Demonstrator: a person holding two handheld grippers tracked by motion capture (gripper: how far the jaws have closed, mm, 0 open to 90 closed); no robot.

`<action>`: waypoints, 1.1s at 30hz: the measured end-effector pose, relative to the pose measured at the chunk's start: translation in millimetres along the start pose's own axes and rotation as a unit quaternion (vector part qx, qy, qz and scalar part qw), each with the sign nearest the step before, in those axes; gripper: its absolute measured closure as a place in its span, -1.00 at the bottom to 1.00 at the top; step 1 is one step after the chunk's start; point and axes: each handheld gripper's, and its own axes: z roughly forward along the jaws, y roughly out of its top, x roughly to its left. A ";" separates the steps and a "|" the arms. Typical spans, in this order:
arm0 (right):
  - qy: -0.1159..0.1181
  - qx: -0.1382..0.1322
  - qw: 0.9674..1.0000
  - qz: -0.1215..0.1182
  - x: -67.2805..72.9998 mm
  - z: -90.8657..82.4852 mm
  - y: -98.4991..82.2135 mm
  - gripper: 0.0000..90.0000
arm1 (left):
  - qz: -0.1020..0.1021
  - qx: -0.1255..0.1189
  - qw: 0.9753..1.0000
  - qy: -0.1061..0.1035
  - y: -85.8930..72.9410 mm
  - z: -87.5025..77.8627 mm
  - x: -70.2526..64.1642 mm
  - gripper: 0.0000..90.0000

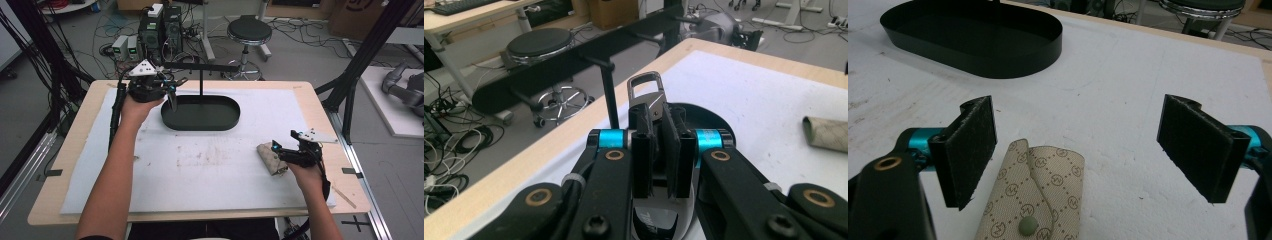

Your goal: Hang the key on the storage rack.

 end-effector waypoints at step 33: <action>0.002 0.004 1.000 0.001 0.5 1.7 -0.5 -0.64 | -0.014 0.041 0.998 0.044 3.6 53.4 9.2 0.84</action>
